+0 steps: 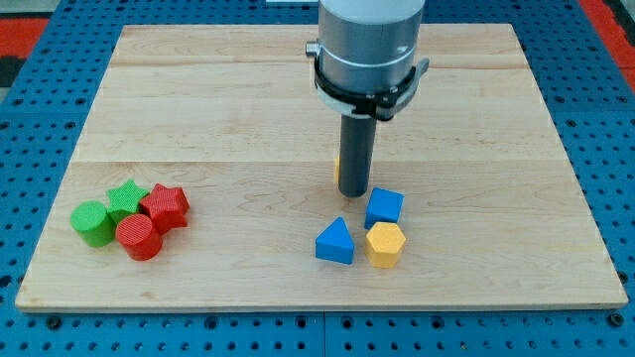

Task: Push the yellow heart towards the center left

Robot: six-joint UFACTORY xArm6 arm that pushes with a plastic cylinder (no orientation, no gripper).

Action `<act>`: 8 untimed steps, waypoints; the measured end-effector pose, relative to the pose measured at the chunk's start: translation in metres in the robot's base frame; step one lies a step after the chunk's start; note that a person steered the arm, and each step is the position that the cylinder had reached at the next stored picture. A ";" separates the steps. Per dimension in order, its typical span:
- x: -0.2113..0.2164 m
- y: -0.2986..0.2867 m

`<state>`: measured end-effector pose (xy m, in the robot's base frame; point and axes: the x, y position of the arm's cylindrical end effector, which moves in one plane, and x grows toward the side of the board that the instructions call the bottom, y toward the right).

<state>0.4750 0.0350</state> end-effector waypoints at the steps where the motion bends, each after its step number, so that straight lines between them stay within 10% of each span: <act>1: -0.011 0.026; 4: -0.087 -0.076; 8: -0.143 -0.058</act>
<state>0.3321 -0.0234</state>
